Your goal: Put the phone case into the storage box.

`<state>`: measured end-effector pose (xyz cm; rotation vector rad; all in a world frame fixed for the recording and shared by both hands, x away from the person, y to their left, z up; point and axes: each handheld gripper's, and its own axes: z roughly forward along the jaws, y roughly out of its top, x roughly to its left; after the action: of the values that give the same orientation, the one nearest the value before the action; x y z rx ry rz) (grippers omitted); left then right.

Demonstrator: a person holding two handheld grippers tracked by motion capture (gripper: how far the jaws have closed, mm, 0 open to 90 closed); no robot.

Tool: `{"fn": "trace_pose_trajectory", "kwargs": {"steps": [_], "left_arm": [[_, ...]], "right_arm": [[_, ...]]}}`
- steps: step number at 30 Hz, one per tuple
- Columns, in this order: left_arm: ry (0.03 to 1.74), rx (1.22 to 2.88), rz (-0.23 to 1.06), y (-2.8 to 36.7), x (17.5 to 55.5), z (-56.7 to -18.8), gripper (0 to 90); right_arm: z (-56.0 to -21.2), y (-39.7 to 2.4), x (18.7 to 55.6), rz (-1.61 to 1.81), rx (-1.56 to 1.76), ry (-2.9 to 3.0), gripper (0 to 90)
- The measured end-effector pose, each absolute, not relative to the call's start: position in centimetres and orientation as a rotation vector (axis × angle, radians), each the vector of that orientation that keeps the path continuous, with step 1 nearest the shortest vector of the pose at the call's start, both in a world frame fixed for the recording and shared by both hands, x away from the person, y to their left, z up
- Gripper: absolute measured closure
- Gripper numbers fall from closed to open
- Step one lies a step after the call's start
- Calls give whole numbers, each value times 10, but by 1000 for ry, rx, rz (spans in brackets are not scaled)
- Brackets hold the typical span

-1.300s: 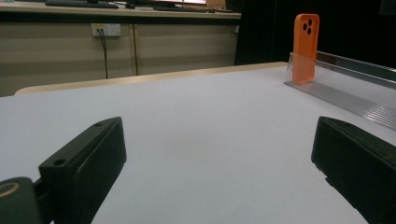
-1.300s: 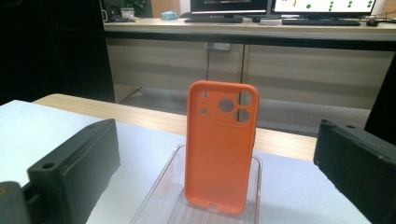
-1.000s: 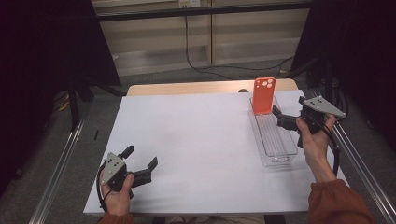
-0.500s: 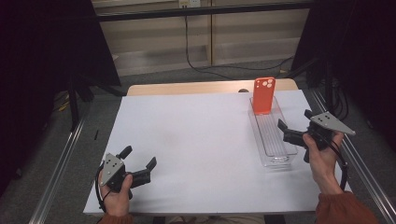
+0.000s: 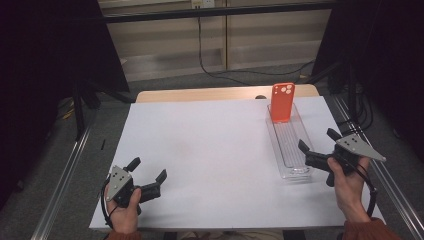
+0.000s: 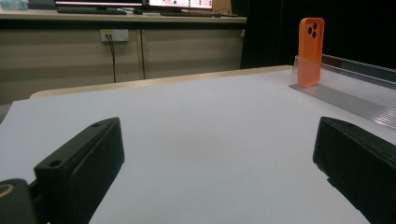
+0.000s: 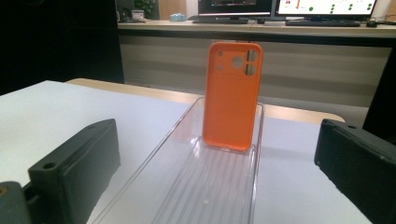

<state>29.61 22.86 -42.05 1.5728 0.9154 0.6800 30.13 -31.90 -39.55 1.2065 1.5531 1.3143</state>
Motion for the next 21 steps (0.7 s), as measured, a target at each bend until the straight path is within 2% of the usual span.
{"fn": "trace_pose_trajectory", "kwargs": {"steps": [21], "left_arm": [[943,1590,699,232,289,-423,21]], "right_arm": [[-418,-323,255,1302,1239,1523,0]]}}
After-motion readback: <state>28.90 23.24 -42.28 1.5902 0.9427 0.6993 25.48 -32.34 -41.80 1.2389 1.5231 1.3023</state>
